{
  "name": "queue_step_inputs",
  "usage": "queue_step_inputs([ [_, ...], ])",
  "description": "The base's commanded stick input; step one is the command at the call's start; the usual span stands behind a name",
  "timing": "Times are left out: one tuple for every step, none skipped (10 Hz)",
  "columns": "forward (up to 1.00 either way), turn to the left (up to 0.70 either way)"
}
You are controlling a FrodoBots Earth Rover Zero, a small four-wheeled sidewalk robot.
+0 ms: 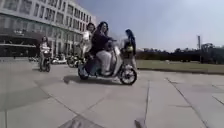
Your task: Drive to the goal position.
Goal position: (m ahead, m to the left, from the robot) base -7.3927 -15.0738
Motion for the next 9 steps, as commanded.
queue_step_inputs([
  [0.00, -0.82],
  [0.00, -0.82],
  [0.00, -0.82],
  [0.00, -0.82],
  [0.00, -0.82],
  [0.00, -0.82],
  [0.00, -0.82],
  [0.00, -0.82],
  [0.00, -0.82],
])
